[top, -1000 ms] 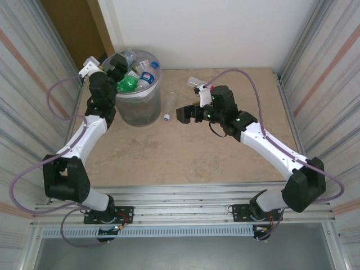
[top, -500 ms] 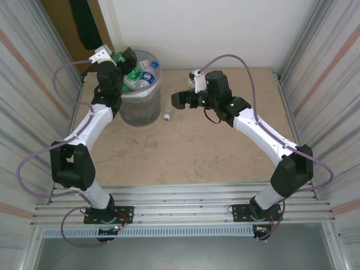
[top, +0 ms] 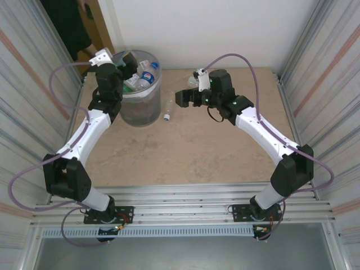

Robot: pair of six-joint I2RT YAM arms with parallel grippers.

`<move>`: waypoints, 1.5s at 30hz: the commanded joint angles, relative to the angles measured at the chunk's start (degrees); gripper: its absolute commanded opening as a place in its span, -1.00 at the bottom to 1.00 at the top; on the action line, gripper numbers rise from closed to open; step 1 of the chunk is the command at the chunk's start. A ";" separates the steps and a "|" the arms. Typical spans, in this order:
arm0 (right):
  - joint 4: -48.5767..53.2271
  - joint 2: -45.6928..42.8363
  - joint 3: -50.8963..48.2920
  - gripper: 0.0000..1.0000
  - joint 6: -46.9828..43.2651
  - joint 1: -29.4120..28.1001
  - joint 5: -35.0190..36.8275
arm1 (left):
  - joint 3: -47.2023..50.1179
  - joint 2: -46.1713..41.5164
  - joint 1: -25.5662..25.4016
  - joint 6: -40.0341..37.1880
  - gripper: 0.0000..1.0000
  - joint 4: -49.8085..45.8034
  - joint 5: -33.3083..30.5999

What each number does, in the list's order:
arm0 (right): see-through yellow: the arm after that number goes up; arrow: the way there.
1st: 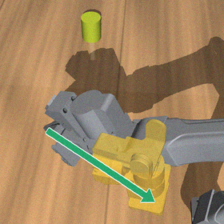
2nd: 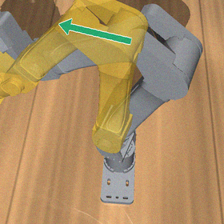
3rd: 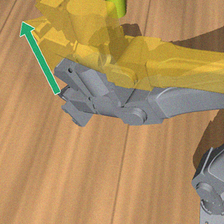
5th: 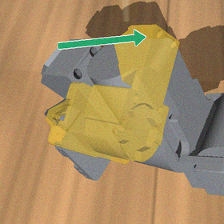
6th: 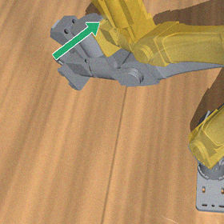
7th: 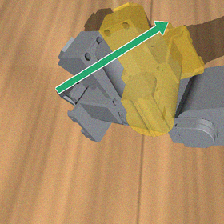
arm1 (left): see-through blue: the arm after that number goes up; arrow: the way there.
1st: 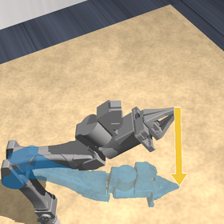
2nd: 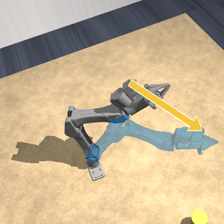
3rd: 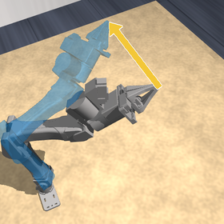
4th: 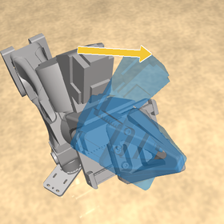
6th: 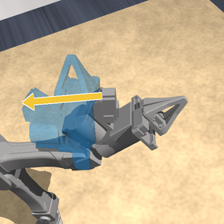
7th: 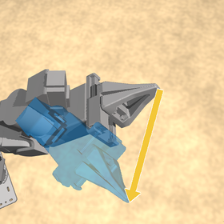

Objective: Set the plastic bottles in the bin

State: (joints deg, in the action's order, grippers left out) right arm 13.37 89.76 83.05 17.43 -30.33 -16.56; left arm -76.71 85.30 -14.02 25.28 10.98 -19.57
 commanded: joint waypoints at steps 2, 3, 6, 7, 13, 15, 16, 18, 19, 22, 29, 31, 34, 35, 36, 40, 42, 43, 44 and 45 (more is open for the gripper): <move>0.91 -1.69 1.21 0.95 1.36 2.06 -1.64 | -0.53 -4.18 -0.39 0.13 0.98 -5.09 1.97; 1.41 -1.60 1.69 0.95 1.71 2.50 -1.50 | -0.98 -4.54 -0.35 0.13 0.97 -6.43 2.54; 2.89 -0.96 2.92 0.95 2.57 4.13 -0.80 | -1.10 -5.95 -0.39 0.51 0.97 -8.32 4.45; 3.85 -0.54 3.53 0.95 2.84 4.81 -0.44 | -0.83 -6.46 -0.39 0.61 0.97 -8.71 5.11; 13.20 6.42 11.98 0.95 2.57 11.20 -3.58 | 1.74 -10.97 -0.44 2.28 0.98 -10.23 11.94; 17.73 10.49 16.74 0.95 0.41 13.21 -4.31 | 3.03 -12.59 -0.52 3.01 0.98 -10.68 14.90; 19.08 12.15 18.43 0.95 -0.64 14.16 -4.44 | 3.76 -13.27 -0.65 3.20 0.97 -10.97 15.79; 21.70 16.16 22.64 0.95 -2.91 16.03 -4.43 | 5.51 -14.99 -1.21 3.72 0.97 -11.59 16.78; 22.63 18.10 23.95 0.95 -3.83 16.87 -4.25 | 6.20 -15.81 -1.56 3.73 0.97 -11.86 17.01; 25.56 24.77 32.08 0.96 -6.25 19.09 -3.84 | 7.90 -17.72 -2.88 3.41 0.98 -13.22 17.33; 26.13 39.32 45.25 0.96 -7.70 22.48 -4.58 | 11.01 -21.91 -6.34 0.54 0.98 -18.21 15.46; 25.56 42.80 48.13 0.95 -8.24 22.75 -4.95 | 13.16 -23.37 -6.63 0.69 0.97 -17.74 15.58; 23.02 46.98 50.90 0.95 -8.75 23.23 -5.59 | 16.46 -25.38 -6.81 0.74 0.97 -16.84 15.79; 21.88 48.40 51.72 0.95 -8.81 23.36 -5.97 | 17.49 -25.88 -6.81 0.83 0.97 -16.79 15.79; 20.98 49.67 52.51 0.95 -8.74 23.58 -6.43 | 18.33 -26.41 -6.86 0.93 0.97 -16.78 15.75; 18.52 55.59 57.83 0.95 -7.02 24.89 -9.78 | 21.59 -28.51 -6.90 1.53 0.97 -16.45 15.90; 15.77 57.71 59.10 0.95 -5.49 25.46 -11.46 | 23.03 -29.30 -6.90 1.95 0.97 -15.86 16.15; 14.37 58.58 59.56 0.95 -4.66 25.72 -12.38 | 23.47 -29.60 -6.90 1.97 0.97 -15.70 16.09; 13.07 59.22 59.75 0.95 -3.84 25.93 -13.02 | 23.75 -29.84 -6.90 1.97 0.98 -15.70 16.11; 11.62 59.91 59.98 0.95 -2.92 26.10 -13.81 | 23.95 -30.10 -6.90 2.01 0.97 -15.67 15.96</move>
State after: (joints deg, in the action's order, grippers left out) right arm 29.95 147.74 140.57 11.64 -5.32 -26.48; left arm -53.45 57.04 -20.67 27.20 -6.17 -4.01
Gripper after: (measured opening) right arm 0.978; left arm 0.987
